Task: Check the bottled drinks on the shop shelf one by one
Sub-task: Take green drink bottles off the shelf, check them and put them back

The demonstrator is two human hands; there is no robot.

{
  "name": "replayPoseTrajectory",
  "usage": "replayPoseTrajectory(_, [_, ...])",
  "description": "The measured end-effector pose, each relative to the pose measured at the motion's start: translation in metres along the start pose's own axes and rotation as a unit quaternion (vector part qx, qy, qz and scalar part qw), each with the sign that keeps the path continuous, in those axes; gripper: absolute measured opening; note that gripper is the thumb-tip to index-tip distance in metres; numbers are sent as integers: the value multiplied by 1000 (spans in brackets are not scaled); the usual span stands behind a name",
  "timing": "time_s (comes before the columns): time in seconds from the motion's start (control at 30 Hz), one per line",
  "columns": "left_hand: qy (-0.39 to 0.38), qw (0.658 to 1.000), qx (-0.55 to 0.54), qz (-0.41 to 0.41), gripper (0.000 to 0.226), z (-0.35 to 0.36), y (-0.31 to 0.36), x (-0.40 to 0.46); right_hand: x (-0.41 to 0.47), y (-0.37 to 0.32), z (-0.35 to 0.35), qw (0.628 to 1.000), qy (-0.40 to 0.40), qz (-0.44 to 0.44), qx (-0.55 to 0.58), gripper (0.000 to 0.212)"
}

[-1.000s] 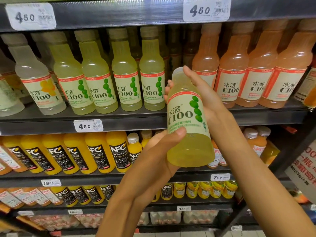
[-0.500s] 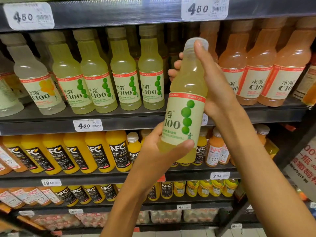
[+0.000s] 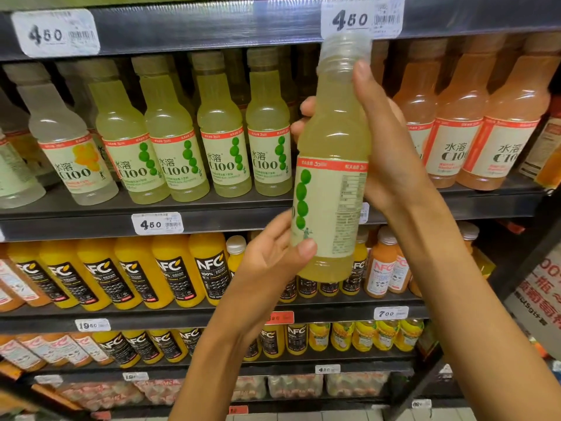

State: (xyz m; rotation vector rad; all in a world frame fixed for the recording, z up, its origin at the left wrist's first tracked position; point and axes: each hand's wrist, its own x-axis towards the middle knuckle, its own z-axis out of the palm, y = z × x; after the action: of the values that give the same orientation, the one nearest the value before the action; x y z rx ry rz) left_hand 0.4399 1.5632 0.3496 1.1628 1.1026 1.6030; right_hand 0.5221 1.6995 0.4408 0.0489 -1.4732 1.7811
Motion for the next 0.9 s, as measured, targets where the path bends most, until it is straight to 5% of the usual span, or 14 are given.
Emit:
replayPoseTrajectory(0.2, [88, 983, 144, 71, 53, 6, -8, 9, -8, -4, 7, 995, -20, -65, -74, 25])
replayPoseTrajectory(0.3, [101, 977, 161, 93, 53, 6, -15, 12, -18, -6, 5, 989, -95, -90, -63, 40])
replayPoseTrajectory(0.57, [89, 976, 168, 107, 60, 0, -14, 17, -30, -10, 2, 976, -192, -81, -63, 61])
replayPoseTrajectory(0.8, [25, 987, 144, 62, 56, -1, -22, 8, -20, -13, 2, 982, -172, -51, -59, 67])
replayPoseTrajectory(0.9, [5, 991, 125, 38, 56, 6, -27, 6, -18, -11, 0, 982, -182, -14, -49, 38])
